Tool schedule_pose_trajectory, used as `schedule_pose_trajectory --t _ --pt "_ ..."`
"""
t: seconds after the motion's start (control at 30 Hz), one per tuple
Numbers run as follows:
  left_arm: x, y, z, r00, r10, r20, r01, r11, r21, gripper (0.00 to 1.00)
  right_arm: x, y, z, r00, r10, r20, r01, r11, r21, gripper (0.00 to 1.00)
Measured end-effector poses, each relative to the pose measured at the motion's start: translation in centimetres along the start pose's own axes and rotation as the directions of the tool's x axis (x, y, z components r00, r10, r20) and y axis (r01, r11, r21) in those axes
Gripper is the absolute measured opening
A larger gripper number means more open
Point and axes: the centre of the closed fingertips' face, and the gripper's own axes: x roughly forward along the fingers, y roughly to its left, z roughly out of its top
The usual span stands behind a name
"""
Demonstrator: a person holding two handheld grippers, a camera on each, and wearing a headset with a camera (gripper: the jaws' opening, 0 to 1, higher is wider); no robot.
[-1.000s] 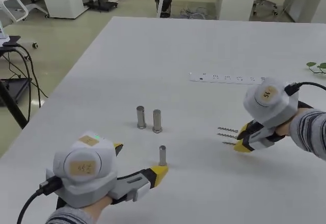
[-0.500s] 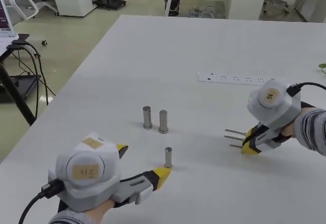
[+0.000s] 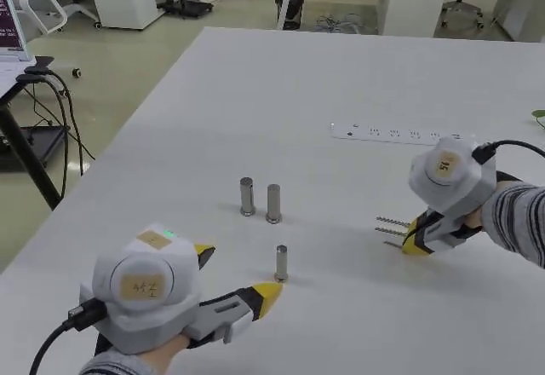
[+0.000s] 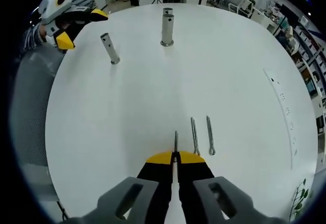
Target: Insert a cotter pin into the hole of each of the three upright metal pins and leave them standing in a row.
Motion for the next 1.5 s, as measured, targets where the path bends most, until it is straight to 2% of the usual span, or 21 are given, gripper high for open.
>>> schedule_pose_trajectory --t 0.13,0.27,0.47,0.8,1.07,1.3,1.37,1.4,1.5 --pt "-0.2 0.1 0.1 1.0 -0.001 -0.005 0.001 1.0 0.016 0.57 -0.2 0.0 0.2 0.9997 -0.024 0.007 0.024 1.0 -0.01 0.0" --pt "-0.4 0.2 0.4 1.0 -0.002 -0.003 0.002 1.0 0.026 0.56 -1.0 0.2 1.0 0.9983 -0.042 0.041 0.042 0.999 -0.011 0.0" --pt "-0.6 0.0 1.1 0.9999 -0.013 -0.002 0.013 0.999 0.048 0.53 -2.5 1.1 2.8 0.9936 -0.059 0.096 0.066 0.995 -0.072 0.0" --pt "-0.4 -1.4 2.6 0.9971 -0.076 0.001 0.076 0.993 0.087 0.47 -5.3 3.5 6.7 0.9703 -0.113 0.214 0.156 0.968 -0.199 0.0" --pt "-0.4 -3.0 3.6 0.9888 -0.149 0.007 0.148 0.986 0.077 0.41 -7.0 5.9 9.3 0.9503 -0.122 0.286 0.209 0.932 -0.296 0.0" --pt "-0.4 -4.5 4.4 0.9773 -0.211 0.021 0.21 0.977 0.04 0.36 -7.5 8.0 10.7 0.9443 -0.109 0.311 0.226 0.901 -0.37 0.0" --pt "-0.4 -5.0 4.5 0.9726 -0.231 0.025 0.231 0.973 0.022 0.34 -7.6 8.6 11.1 0.9433 -0.106 0.315 0.232 0.888 -0.397 0.0" --pt "-0.4 -5.3 4.5 0.9693 -0.244 0.026 0.244 0.97 0.006 0.33 -7.7 8.9 11.4 0.9427 -0.107 0.316 0.24 0.875 -0.42 0.0" --pt "-0.5 -5.9 4.6 0.9633 -0.266 0.033 0.267 0.963 -0.027 0.29 -7.8 9.7 11.8 0.9427 -0.103 0.317 0.246 0.858 -0.45 0.0"
